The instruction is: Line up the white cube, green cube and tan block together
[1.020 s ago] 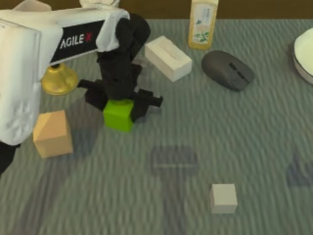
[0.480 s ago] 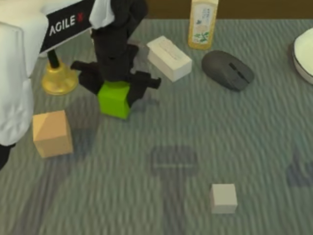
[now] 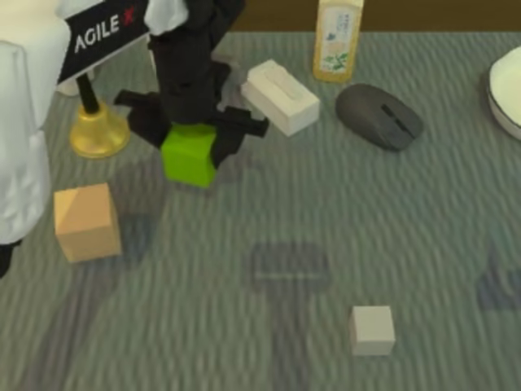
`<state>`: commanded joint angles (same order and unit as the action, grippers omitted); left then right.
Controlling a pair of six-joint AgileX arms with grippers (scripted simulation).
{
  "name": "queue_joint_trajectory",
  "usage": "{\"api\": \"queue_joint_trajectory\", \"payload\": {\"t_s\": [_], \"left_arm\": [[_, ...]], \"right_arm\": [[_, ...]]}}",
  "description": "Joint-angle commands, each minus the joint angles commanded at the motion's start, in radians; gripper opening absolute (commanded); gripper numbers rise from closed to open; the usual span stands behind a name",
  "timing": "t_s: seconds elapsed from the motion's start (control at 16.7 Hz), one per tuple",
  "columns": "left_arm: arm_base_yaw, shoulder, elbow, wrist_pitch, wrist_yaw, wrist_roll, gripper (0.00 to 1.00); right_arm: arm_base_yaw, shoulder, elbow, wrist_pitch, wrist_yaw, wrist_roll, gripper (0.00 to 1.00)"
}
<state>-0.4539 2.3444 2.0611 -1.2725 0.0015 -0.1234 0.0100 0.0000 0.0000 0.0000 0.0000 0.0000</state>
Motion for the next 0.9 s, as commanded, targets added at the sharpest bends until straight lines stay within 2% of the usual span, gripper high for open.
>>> {"api": "queue_joint_trajectory", "payload": {"t_s": [0.24,0.66,0.9], "left_arm": [[-0.096,-0.064,-0.083,0.022,-0.004,-0.149,0.0],[-0.367,-0.251,-0.35,0.082,-0.009,-0.643,0.0],[-0.467,-0.332,-0.448,0.112,-0.012,-0.789,0.0]], "right_arm": [[0.0,0.0,0.0,0.0,0.0,0.0,1.0],[0.0,0.0,0.0,0.0,0.0,0.0,1.0],[0.0,0.0,0.0,0.0,0.0,0.0,1.0]]}}
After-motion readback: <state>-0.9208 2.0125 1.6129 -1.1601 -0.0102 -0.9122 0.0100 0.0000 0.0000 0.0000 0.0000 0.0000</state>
